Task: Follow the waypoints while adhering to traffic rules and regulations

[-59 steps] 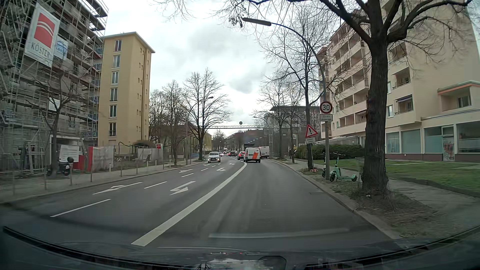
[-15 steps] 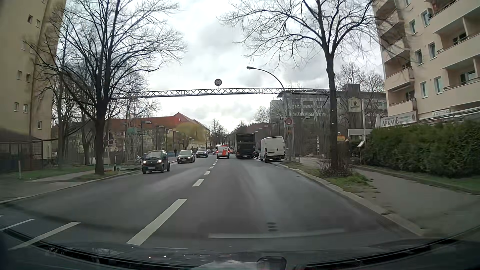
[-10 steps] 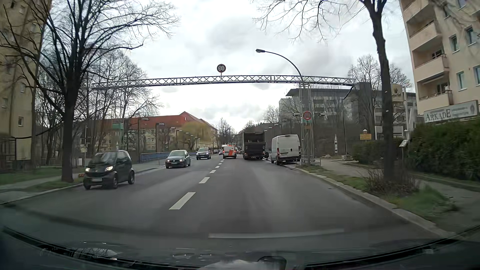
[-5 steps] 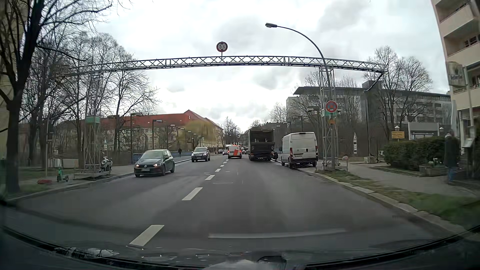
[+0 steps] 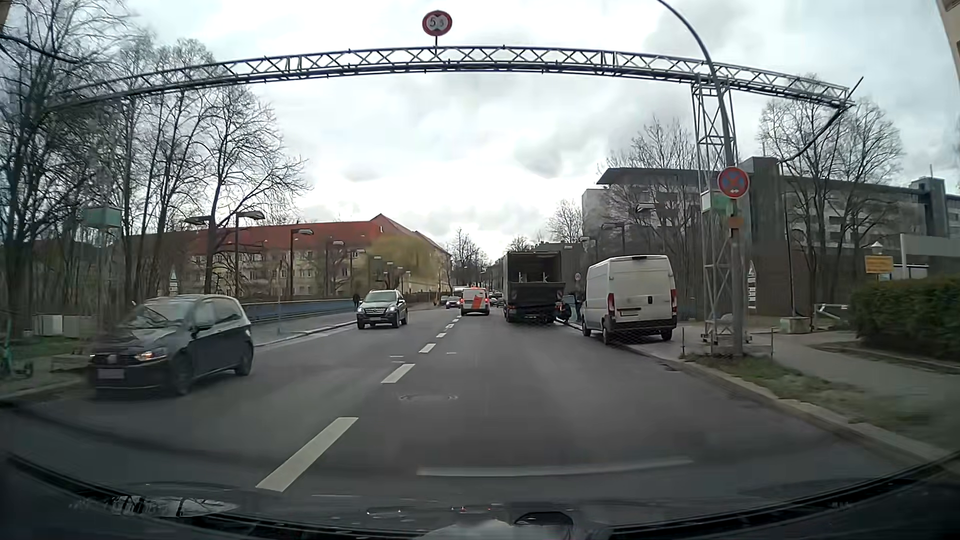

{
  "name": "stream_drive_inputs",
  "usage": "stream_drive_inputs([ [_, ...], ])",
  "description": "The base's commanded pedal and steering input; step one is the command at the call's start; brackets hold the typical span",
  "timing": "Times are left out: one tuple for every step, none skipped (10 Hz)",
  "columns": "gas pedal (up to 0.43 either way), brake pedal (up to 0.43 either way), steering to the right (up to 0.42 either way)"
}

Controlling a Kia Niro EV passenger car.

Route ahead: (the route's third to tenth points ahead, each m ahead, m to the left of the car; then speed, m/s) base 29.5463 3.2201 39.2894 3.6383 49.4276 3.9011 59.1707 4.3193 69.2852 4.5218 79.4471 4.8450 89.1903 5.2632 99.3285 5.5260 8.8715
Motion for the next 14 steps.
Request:
stream_drive_inputs([
  [0.0, 0.012, -0.009],
  [0.0, 0.012, -0.009],
  [0.0, 0.012, -0.01],
  [0.0, 0.012, -0.01],
  [0.0, 0.03, -0.012],
  [0.0, 0.061, -0.015],
  [0.0, 0.14, -0.015],
  [0.0, 0.189, -0.016],
  [0.0, 0.201, -0.015],
  [0.0, 0.22, -0.015],
  [0.0, 0.238, -0.015],
  [0.0, 0.238, -0.015],
  [0.0, 0.238, -0.015],
  [0.0, 0.244, -0.015],
])
